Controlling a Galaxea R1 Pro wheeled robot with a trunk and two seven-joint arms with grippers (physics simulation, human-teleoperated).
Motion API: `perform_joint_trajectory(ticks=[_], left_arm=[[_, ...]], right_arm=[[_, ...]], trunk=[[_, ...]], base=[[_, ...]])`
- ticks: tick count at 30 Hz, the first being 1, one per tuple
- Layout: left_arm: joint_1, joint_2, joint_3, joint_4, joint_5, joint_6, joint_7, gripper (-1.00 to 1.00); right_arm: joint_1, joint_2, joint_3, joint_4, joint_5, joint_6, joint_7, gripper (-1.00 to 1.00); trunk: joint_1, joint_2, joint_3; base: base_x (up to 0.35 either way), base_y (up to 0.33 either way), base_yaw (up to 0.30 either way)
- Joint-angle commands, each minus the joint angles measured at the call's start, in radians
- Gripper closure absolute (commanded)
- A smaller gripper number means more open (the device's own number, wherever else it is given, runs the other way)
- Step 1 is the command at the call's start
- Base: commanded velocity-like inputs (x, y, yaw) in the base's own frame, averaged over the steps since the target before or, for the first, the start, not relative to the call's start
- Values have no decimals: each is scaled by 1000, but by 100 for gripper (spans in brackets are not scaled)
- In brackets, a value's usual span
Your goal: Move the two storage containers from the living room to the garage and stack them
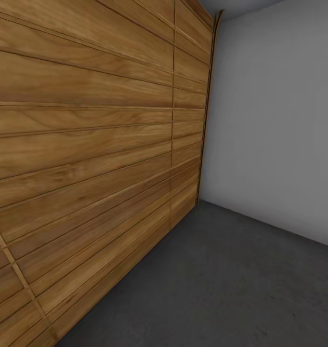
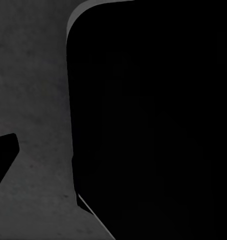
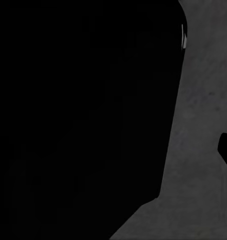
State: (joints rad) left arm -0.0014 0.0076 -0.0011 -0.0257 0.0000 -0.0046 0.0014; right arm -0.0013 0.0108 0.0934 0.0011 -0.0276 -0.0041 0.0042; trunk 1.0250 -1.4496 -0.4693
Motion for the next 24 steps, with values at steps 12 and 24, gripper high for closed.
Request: perform_joint_trajectory(ticks=[12,24], left_arm=[[0,0,0,0,0,-1,0,-100],[0,-1,-2,0,0,-1,0,-100]], right_arm=[[0,-1,76,0,-3,0,0,-100],[0,-1,417,0,-3,0,0,-100]], trunk=[[0,0,-1],[0,0,-1]], base=[[0,0,0],[0,0,0]])
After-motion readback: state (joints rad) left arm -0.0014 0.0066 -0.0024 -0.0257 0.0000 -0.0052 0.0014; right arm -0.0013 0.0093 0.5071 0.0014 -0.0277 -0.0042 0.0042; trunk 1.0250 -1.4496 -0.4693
